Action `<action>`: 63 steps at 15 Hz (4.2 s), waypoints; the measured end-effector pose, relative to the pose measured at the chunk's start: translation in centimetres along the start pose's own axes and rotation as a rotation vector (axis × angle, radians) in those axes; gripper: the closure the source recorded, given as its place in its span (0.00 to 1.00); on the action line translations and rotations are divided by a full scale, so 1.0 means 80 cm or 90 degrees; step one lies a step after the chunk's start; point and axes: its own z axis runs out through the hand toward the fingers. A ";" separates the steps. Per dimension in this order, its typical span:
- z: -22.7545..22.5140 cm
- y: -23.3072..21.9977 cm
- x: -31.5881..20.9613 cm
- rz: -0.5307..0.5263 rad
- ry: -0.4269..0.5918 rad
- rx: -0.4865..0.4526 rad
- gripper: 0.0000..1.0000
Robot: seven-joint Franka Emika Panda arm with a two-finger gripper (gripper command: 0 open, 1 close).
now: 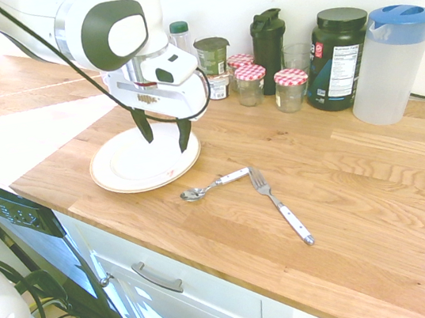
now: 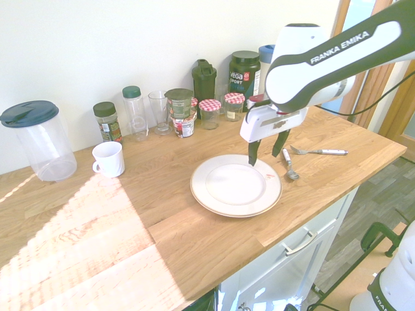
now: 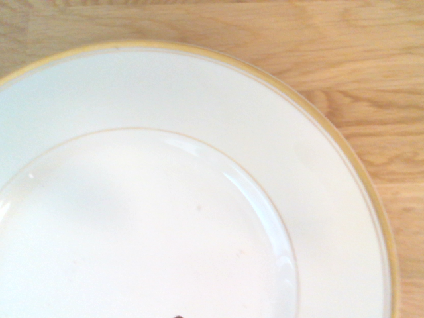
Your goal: Put the fork into the plate
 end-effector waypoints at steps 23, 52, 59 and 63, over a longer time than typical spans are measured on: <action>0.022 0.260 0.201 -0.163 0.079 -0.026 0.00; 0.061 0.238 0.198 -0.246 0.041 -0.027 1.00; 0.062 0.234 0.201 -0.240 0.051 -0.020 1.00; 0.049 0.250 0.195 -0.232 0.065 -0.013 1.00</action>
